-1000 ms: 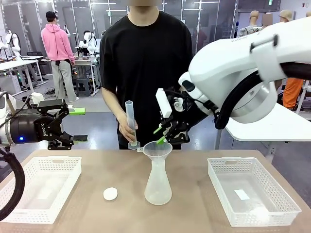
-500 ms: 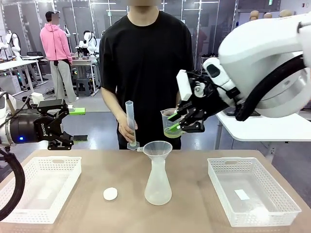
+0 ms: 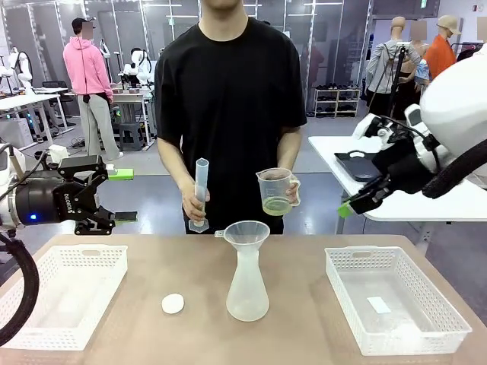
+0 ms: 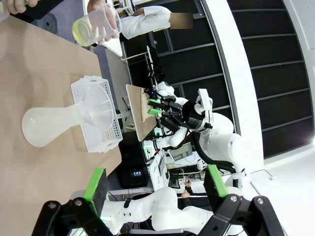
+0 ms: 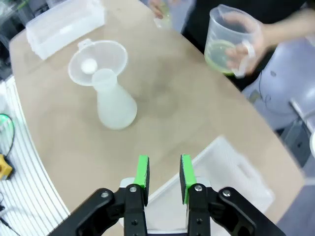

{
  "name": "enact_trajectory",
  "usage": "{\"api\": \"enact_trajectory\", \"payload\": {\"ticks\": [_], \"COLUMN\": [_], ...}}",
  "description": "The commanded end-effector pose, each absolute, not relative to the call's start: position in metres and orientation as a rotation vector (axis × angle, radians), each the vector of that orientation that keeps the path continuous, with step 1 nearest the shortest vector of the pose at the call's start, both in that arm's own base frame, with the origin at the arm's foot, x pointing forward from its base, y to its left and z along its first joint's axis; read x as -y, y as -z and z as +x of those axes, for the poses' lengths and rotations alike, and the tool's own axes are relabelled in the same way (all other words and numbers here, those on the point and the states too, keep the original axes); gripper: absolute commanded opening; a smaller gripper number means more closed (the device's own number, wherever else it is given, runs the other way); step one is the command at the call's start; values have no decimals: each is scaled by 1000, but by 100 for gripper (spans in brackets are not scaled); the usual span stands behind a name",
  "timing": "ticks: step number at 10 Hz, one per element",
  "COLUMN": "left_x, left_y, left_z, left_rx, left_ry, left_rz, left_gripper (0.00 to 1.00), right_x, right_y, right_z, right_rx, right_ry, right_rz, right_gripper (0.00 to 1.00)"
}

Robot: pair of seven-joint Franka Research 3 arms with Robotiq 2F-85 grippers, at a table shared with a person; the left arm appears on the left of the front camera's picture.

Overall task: Prepare the solutions needed for the experiment.
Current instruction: Once the solution is in the Big flask , pick up the Plastic Funnel and place it back into the right Organizing basket.

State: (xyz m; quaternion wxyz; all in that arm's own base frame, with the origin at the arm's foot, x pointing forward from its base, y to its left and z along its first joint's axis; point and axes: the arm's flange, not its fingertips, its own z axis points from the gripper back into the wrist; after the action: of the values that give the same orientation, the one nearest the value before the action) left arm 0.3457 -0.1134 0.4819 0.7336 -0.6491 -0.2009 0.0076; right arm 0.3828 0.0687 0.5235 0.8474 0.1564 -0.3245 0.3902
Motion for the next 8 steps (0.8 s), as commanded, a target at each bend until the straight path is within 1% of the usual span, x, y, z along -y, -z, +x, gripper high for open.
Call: {"api": "enact_trajectory", "payload": {"ticks": [1, 2, 4, 5, 6, 7, 8], "left_x": [117, 117, 117, 117, 117, 117, 117], "left_y": [-481, -481, -481, -481, -481, -481, -481], "left_z": [343, 343, 343, 343, 343, 343, 343], "left_rx": [447, 447, 447, 447, 447, 447, 447], "left_ry": [-28, -28, -28, -28, -28, -28, -28], "left_rz": [-1455, -1455, -1455, -1455, -1455, -1455, -1455], "left_gripper": [100, 100, 100, 100, 100, 100, 100], "right_x": [-82, -69, -69, -70, -84, -79, -65], "right_y": [-529, -524, -524, -522, -521, -520, -515], "right_z": [371, 383, 383, 380, 390, 394, 393], "right_rx": [624, 684, 684, 641, 570, 550, 528], "right_ry": [-654, -823, -823, -756, -599, -449, -305], "right_rz": [427, 330, 330, 355, 463, 649, 750], "right_gripper": [34, 34, 34, 34, 34, 34, 34]}}
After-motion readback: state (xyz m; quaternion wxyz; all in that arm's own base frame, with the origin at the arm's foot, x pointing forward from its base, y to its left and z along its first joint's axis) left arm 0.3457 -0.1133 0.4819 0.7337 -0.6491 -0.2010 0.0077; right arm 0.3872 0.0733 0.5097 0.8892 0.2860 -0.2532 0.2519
